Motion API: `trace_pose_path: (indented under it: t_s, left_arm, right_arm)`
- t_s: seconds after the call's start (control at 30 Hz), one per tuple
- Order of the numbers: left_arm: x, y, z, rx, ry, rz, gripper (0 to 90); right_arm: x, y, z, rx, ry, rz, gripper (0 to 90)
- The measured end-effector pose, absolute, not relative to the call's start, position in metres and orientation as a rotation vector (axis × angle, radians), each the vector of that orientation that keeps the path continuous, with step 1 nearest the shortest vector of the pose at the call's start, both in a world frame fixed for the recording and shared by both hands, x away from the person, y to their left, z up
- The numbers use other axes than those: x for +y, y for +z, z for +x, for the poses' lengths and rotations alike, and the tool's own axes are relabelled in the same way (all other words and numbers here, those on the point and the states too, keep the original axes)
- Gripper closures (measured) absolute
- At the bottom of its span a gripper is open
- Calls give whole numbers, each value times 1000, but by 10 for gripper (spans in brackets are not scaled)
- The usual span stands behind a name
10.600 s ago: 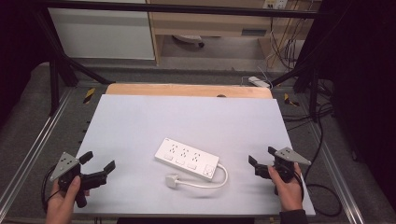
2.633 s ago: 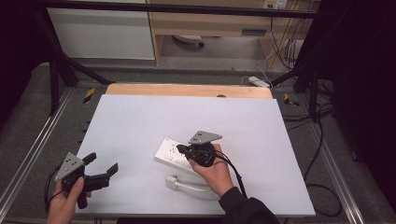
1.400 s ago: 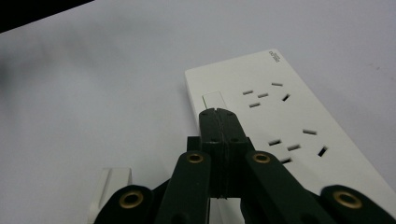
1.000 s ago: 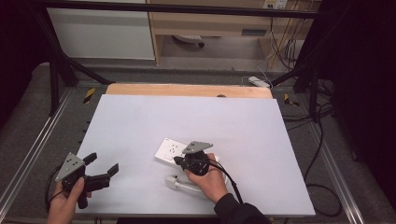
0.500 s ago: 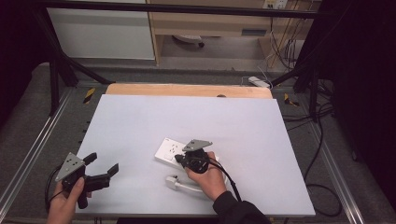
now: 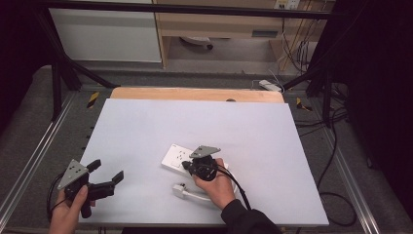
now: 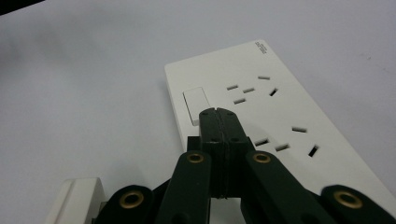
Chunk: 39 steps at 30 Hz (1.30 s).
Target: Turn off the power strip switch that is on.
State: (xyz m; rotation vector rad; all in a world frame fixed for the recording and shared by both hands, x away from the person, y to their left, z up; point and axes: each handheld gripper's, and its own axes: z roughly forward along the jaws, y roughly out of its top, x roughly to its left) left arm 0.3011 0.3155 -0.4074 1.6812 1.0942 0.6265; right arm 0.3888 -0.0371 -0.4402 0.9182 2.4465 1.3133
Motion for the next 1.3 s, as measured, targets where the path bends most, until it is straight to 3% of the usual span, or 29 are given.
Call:
trace_pose_path:
  t_s: [1.3]
  left_arm:
    - [316, -407, 301, 1093, 628, 1679, 46]
  right_arm:
    - [-33, -442, 386, 2443, 1320, 890, 900]
